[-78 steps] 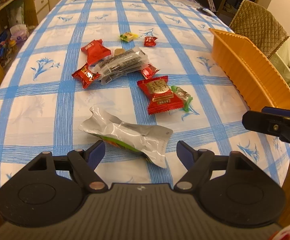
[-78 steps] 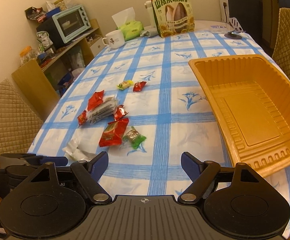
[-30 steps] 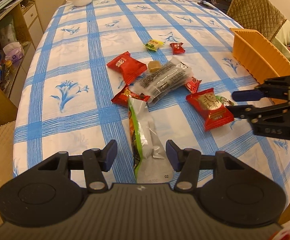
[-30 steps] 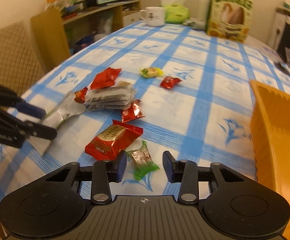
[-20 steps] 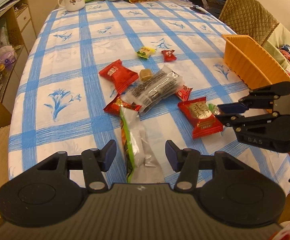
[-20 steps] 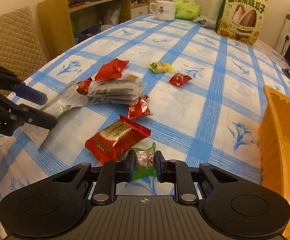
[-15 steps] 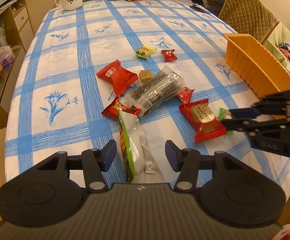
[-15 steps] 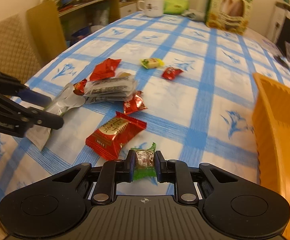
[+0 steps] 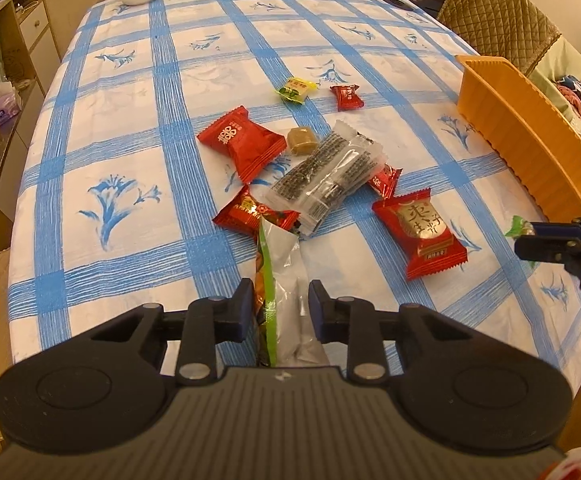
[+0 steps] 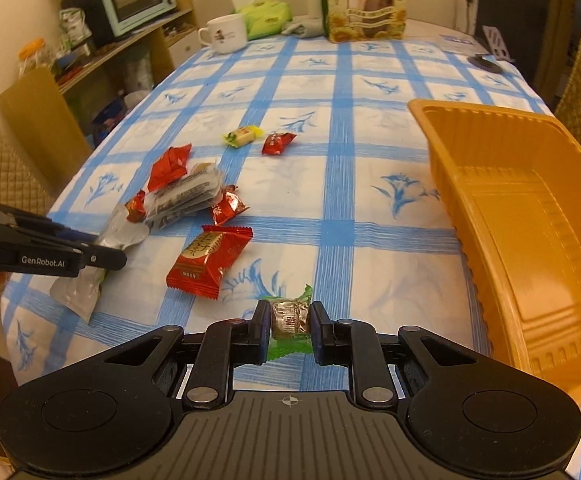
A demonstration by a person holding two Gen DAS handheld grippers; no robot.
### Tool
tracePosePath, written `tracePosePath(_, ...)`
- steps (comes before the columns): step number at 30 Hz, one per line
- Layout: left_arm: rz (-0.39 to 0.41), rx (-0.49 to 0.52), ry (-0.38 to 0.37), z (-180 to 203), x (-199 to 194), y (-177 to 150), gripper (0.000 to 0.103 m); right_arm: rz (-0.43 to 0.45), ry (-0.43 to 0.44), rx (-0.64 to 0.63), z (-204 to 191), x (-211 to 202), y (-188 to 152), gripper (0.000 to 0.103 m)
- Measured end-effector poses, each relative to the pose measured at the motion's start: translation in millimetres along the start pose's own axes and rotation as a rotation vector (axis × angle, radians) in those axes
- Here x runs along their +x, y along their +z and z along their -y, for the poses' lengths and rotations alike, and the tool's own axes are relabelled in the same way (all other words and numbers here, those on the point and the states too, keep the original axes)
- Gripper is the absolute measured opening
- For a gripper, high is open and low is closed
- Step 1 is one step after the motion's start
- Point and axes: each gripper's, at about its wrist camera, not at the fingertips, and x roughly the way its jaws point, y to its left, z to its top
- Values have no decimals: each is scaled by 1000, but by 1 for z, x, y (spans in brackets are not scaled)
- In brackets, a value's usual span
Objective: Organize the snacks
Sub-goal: 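Carry both snacks over the orange tray and open left tool to drop the pouch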
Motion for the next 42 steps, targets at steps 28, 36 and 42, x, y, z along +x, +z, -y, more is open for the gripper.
tracePosePath(28,209,-46,-118,218,-59,45,26,145,51,29,131,-114,-15,21)
tracePosePath(36,209,4,-141,292,-24,75,26,182,2,37,193,-125,-10,21)
tracePosePath(42,183,3,-106,320,10,88,26,177,-16,52,223,-116,-5,21)
